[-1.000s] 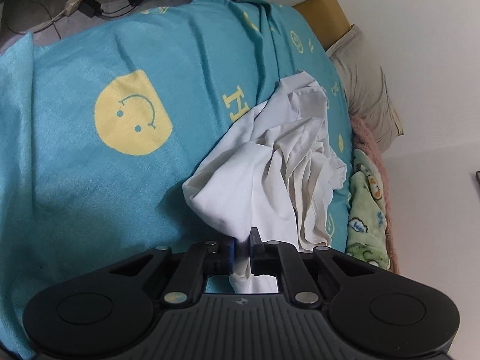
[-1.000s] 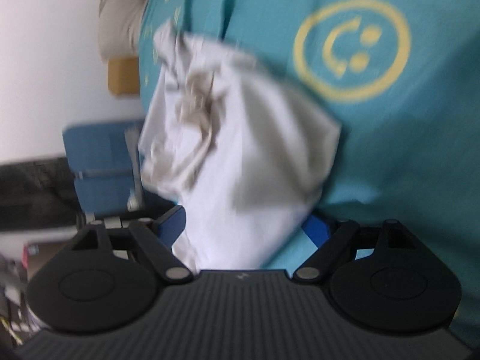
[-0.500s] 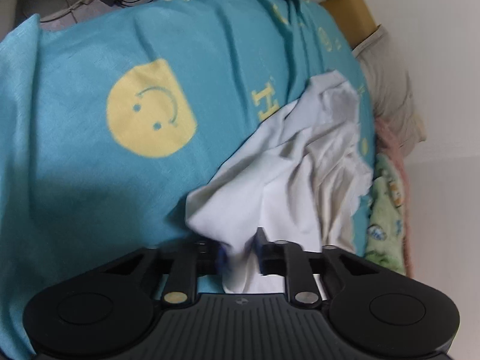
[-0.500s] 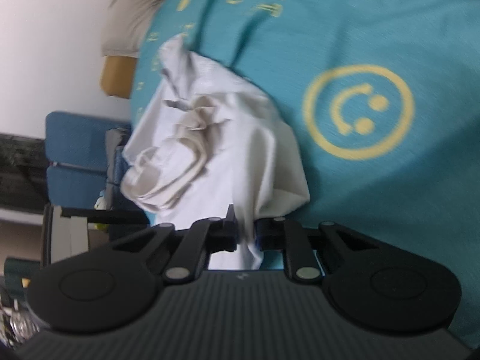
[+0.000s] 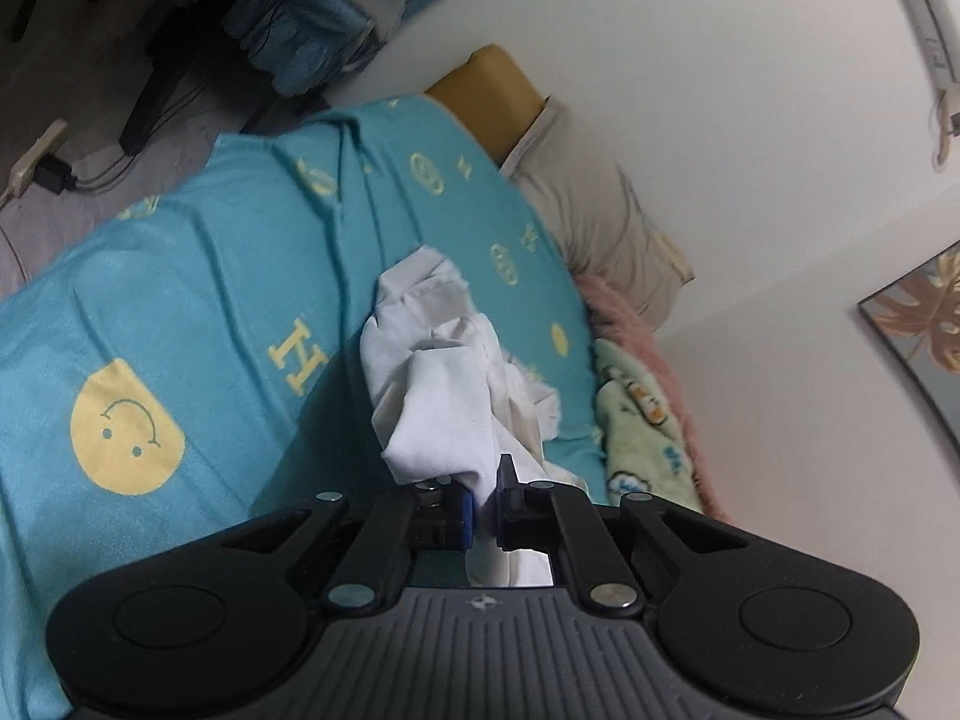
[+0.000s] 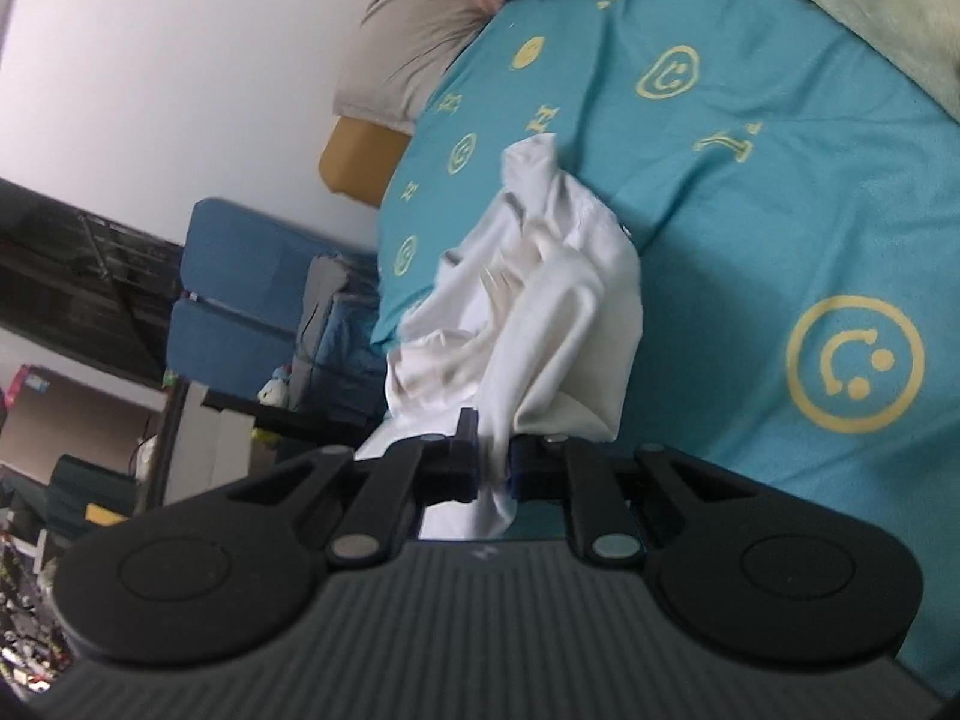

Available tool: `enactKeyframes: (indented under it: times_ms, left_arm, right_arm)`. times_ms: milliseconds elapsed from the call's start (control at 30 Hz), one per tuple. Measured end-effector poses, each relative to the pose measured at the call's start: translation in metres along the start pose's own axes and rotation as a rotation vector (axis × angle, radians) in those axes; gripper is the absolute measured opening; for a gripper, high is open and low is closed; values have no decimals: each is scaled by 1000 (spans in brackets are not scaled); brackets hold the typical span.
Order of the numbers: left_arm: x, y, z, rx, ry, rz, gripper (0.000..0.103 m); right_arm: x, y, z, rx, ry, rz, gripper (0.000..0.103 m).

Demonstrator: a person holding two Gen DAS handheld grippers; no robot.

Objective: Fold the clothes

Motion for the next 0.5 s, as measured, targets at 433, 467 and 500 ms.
enactKeyframes:
  times_ms: [433,467,500]
  left_arm:
    - [-53,-105,142,29,25,-75,6]
    - [-57,-106,150,33,33,-64,6]
    - [-61,-107,158,37,41,-51,6]
  right_arm:
    - [-43,15,148,47,-72,51,12]
    - [-48,11,156,46,-68,44,12]
    - [-53,7,162,42,-60,35,12]
Point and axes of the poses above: each gripper's, at about its wrist camera, not at the fingertips, and z roughly against the way its jaws point, y to its left, x to its top, the point moved 3 cm from there along -z, roughly the way its jaws point, and after that the axes turned 10 degrees about -x, right-handed, at the moved point
